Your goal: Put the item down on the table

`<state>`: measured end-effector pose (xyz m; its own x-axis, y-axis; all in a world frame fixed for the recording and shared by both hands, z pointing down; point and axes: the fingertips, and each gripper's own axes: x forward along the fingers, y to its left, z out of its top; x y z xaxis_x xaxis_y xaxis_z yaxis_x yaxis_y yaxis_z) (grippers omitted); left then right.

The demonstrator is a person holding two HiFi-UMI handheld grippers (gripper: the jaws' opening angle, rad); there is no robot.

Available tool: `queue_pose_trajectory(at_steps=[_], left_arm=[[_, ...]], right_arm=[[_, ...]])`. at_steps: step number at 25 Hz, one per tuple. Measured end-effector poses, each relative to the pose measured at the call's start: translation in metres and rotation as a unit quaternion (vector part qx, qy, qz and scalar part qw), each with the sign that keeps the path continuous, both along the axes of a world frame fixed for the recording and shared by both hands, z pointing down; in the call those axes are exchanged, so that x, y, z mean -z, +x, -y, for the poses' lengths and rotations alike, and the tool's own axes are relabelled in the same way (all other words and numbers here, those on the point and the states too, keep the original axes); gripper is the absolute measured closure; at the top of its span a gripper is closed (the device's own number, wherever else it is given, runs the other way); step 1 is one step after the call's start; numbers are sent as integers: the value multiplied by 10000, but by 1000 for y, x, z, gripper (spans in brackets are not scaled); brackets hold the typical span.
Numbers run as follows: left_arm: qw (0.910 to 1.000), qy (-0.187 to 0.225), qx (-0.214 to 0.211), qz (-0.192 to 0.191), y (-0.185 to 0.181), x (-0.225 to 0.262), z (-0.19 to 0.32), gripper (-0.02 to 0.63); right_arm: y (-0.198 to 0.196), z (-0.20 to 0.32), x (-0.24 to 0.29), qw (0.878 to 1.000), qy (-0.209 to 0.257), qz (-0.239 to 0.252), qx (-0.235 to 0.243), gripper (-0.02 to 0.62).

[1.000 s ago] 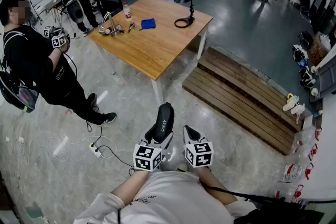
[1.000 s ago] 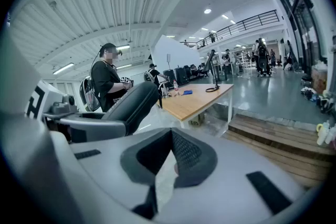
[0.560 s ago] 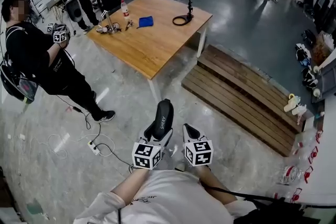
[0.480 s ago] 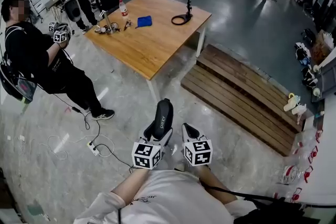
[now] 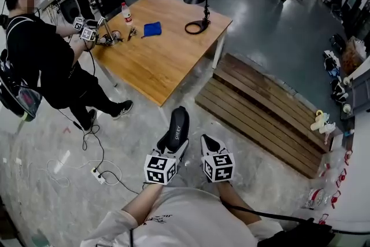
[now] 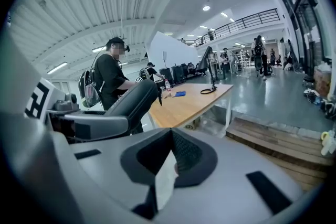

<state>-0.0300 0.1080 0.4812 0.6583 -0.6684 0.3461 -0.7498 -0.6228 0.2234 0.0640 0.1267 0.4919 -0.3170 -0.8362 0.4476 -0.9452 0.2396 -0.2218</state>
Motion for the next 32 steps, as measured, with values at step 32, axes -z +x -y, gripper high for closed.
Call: queue_pose_trajectory(at_steps=[32], left_arm=[[9997,-140,135,169,19,4,227,279]], right_arm=[[13,251,25,9982,134,-348,463,591]])
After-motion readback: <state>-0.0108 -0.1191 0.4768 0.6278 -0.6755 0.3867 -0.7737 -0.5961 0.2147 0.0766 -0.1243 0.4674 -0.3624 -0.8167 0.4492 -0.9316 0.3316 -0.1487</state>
